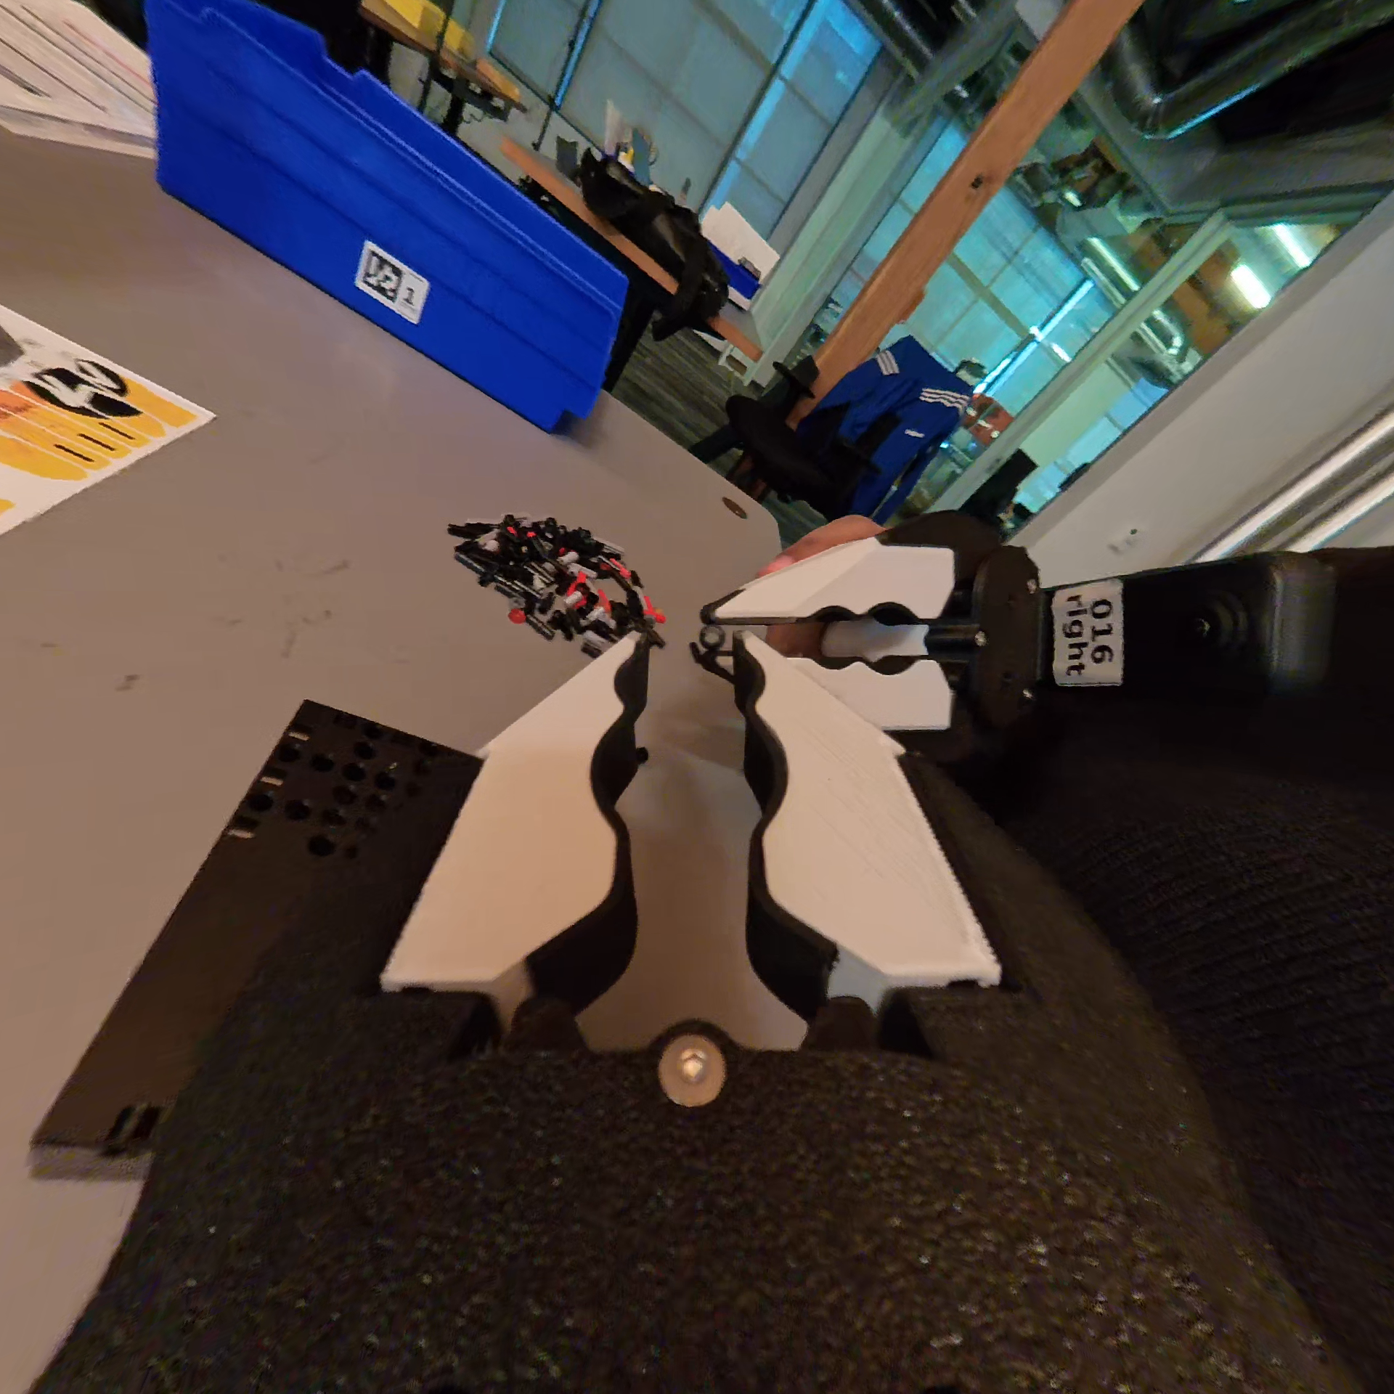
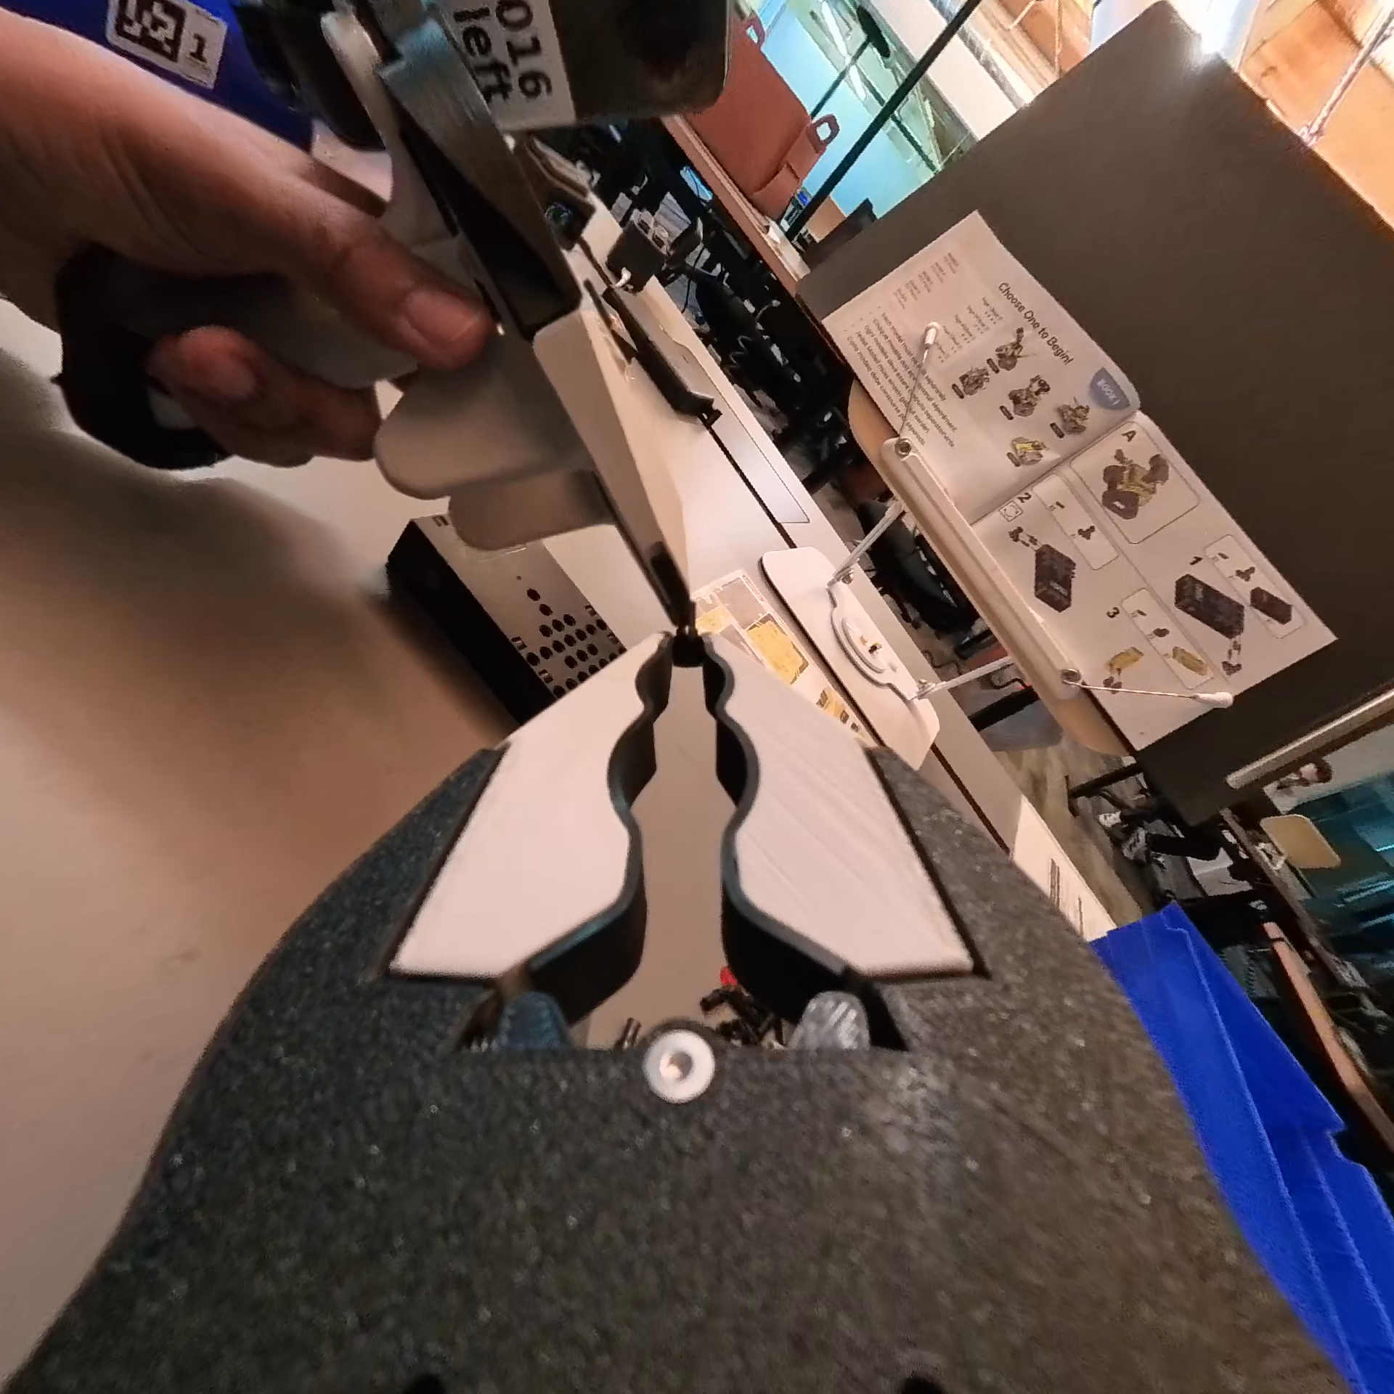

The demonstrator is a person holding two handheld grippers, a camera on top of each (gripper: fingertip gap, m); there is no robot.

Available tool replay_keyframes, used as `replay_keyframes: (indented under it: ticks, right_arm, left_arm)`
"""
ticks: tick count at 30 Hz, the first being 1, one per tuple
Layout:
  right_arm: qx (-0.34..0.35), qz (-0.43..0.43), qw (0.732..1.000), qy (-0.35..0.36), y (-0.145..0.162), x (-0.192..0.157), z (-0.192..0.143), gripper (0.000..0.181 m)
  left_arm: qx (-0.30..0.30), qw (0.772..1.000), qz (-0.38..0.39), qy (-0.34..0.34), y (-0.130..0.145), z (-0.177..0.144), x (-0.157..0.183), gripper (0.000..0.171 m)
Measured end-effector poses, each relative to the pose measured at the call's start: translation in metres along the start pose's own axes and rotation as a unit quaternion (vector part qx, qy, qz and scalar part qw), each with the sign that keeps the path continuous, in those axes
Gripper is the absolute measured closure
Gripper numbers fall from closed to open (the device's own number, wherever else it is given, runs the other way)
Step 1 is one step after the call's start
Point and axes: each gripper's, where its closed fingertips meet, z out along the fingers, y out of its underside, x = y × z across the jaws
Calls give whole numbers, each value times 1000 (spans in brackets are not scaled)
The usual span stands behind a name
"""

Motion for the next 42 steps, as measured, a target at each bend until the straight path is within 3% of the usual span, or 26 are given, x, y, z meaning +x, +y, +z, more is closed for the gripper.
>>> replay_keyframes:
  ticks: [6,12,18,22,26,29,38,42]
  right_arm:
    - [23,4,1000,-7,-7,-1,-4,173]
    - [65,35,997,-34,-18,-3,-10,173]
    - [119,106,986,-44,-31,5,-18,173]
    - [128,108,984,-55,-31,2,-20,172]
    - [130,103,984,-65,-32,-4,-20,164]
    - [135,95,984,-60,-33,-4,-21,173]
    - [135,126,978,-102,-33,-6,-23,175]
    - [106,168,975,-104,-20,4,-19,174]
  left_arm:
    - [-10,997,-39,62,6,7,16,151]
    - [12,993,-65,101,-1,-1,22,167]
    - [29,981,-112,154,-7,-6,30,168]
    - [36,972,-137,188,-10,-11,35,169]
    - [20,971,-140,193,-5,-8,37,169]
    - [8,970,-140,196,-1,-6,40,169]
    - [7,971,-135,197,-1,-5,42,168]
    - [6,996,-54,73,-1,-4,15,145]
